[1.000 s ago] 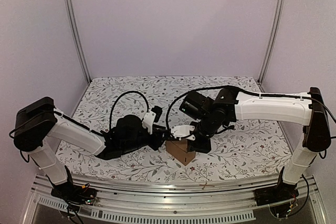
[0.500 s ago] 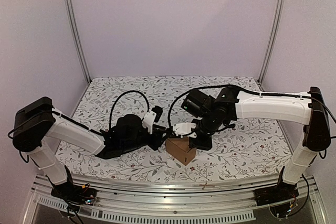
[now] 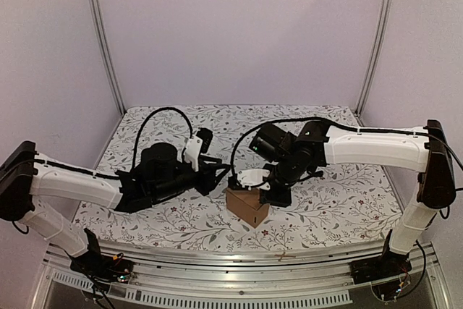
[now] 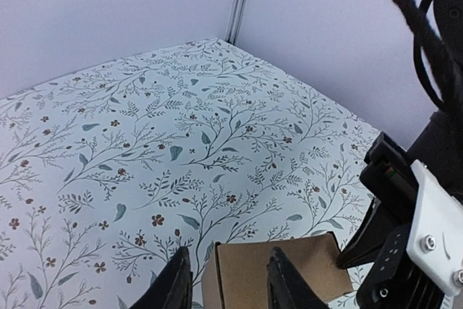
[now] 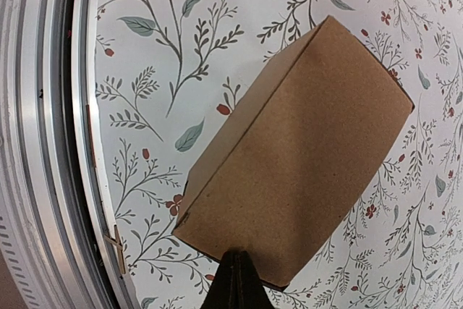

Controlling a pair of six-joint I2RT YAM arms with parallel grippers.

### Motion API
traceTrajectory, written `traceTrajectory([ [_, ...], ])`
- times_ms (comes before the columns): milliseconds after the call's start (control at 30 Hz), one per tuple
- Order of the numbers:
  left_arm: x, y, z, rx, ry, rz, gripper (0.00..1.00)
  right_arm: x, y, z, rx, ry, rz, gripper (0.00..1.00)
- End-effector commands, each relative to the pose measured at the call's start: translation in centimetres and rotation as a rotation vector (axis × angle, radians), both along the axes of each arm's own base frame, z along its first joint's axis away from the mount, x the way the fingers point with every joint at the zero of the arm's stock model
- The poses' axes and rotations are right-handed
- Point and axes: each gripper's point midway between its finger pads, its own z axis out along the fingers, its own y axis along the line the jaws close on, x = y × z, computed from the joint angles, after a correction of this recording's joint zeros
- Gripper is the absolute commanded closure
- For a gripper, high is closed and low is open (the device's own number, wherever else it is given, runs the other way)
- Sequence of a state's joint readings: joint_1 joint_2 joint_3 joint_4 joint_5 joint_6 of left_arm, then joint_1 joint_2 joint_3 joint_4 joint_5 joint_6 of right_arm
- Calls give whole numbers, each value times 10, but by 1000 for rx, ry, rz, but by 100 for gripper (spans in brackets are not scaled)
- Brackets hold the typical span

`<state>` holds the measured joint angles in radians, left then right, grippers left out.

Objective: Fold the paper box

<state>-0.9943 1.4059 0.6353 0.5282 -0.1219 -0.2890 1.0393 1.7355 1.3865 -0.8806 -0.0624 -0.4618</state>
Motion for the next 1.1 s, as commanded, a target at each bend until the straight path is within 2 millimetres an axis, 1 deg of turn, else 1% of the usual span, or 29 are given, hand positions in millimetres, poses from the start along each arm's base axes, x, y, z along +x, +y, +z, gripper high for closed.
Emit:
traceTrajectory([
  [0, 4, 0, -47, 92, 80, -2, 65, -2, -9, -21, -63, 28, -2, 100],
  [133, 6, -1, -94, 168, 161, 16, 65, -2, -9, -20, -61, 29, -2, 100],
  [200, 4, -3, -107, 187, 186, 8, 66, -1, -10, -20, -63, 28, -4, 100],
  [233, 4, -3, -108, 186, 190, 9, 66, -1, -10, -19, -63, 24, -4, 100],
  [267, 3, -3, -104, 179, 185, 8, 66, 0, -9, -16, -59, 15, -7, 100],
  [300, 4, -4, -96, 166, 173, 7, 66, 3, -9, -11, -54, 3, -14, 100],
  [333, 4, -3, -86, 159, 156, 5, 66, 7, -8, -3, -41, -16, -19, 100],
  [367, 5, -3, -72, 150, 131, 5, 65, 12, -7, 16, -14, -44, -27, 100],
  [400, 7, -2, -56, 151, 105, 10, 64, 20, -7, 32, 11, -72, -37, 98],
  [467, 15, 0, -15, 160, 32, 37, 61, 47, -14, 76, 65, -177, -83, 92],
  [500, 19, 2, 6, 165, -2, 52, 59, 60, -20, 104, 128, -215, -114, 90],
  [533, 22, 4, 27, 169, -37, 66, 56, 72, -29, 129, 187, -240, -152, 87],
  [567, 25, 8, 45, 180, -65, 85, 54, 80, -37, 148, 252, -231, -181, 82],
  [600, 29, 11, 69, 180, -101, 111, 50, 89, -49, 169, 311, -249, -220, 76],
  [633, 34, 18, 83, 202, -127, 148, 45, 100, -62, 181, 348, -264, -263, 67],
  [667, 39, 28, 94, 219, -144, 203, 38, 109, -76, 193, 390, -279, -312, 54],
  [700, 43, 41, 97, 265, -145, 256, 29, 119, -89, 198, 420, -295, -361, 36],
  [733, 46, 53, 102, 300, -151, 308, 21, 126, -105, 210, 466, -328, -423, 23],
  [767, 49, 65, 106, 333, -155, 356, 13, 137, -126, 213, 491, -363, -499, 6],
  [800, 51, 76, 110, 363, -159, 401, 8, 147, -142, 212, 526, -383, -586, 2],
  [833, 52, 89, 115, 387, -162, 446, 3, 151, -161, 213, 560, -410, -664, 1],
  [867, 52, 100, 119, 402, -157, 483, 1, 160, -178, 208, 574, -447, -738, 1],
  [933, 50, 122, 124, 418, -135, 550, 1, 173, -220, 203, 605, -523, -953, 1],
  [967, 49, 132, 125, 418, -120, 576, 1, 175, -233, 204, 632, -548, -1031, 1],
  [1000, 48, 140, 124, 414, -105, 585, 1, 176, -241, 200, 628, -564, -1078, 1],
  [1067, 48, 151, 115, 402, -79, 578, 1, 179, -248, 190, 620, -573, -1130, 1],
])
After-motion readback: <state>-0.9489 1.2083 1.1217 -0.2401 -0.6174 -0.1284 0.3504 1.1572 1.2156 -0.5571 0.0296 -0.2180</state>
